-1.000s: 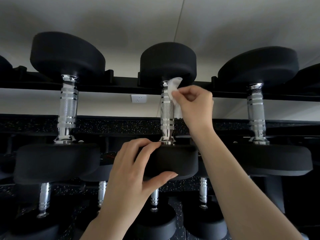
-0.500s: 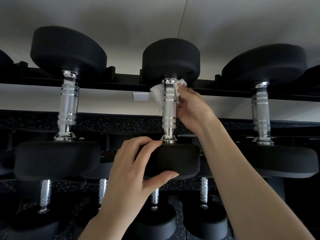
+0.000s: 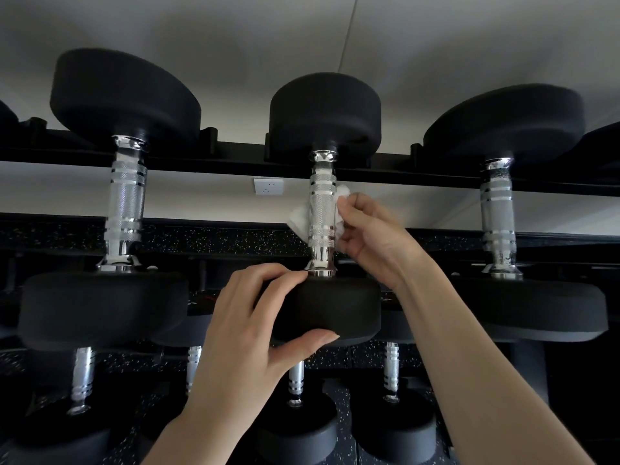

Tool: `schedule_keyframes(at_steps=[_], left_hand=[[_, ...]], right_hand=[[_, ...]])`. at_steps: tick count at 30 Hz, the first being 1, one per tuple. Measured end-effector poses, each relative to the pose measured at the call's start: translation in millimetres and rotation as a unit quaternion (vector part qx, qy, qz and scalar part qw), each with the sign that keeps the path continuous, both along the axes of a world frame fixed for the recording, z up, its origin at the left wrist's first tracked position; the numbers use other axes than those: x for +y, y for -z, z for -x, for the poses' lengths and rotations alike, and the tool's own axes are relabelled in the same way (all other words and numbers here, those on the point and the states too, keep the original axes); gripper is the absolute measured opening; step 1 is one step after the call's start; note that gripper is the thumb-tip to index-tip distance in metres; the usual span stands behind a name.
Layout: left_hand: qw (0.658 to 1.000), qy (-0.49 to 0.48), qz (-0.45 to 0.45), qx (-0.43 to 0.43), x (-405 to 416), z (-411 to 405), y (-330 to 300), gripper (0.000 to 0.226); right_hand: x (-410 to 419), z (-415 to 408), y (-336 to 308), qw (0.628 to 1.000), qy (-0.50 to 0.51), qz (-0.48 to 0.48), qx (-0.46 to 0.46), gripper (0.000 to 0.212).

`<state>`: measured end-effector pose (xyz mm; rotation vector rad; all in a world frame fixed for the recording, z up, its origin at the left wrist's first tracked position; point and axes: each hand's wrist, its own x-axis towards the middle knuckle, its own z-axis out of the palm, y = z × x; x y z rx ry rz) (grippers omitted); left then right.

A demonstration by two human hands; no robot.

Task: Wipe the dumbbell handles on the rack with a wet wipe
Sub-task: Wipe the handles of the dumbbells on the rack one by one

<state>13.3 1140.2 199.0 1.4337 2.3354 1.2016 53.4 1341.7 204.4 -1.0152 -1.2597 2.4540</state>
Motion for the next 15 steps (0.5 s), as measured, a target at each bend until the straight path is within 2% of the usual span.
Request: schedule_keyframes(at_steps=[4,8,11,15], left_hand=[[1.0,0.0,0.001,-0.004,0,0,0,0.055],[1.0,0.001,-0.001,-0.006,0,0,0,0.056],[1.0,-0.001,-0.003,-0.007,0,0,-1,0.056],[1.0,0.003,0.002,-0.003,-1,2,-1,0.058]], right_hand=[[-3,-14,-4,0.997,-0.066,-0.024,-0.041,0.017],[-3,-27,-11,0.977,-0.147,-0.115,-0.103,0.016],[-6,-32,-18,0.932,-0.208,-0.251,-0.16,0.014],[-13,-35,-30,0.869,-0.226,-0.401,-0.18,0.016]])
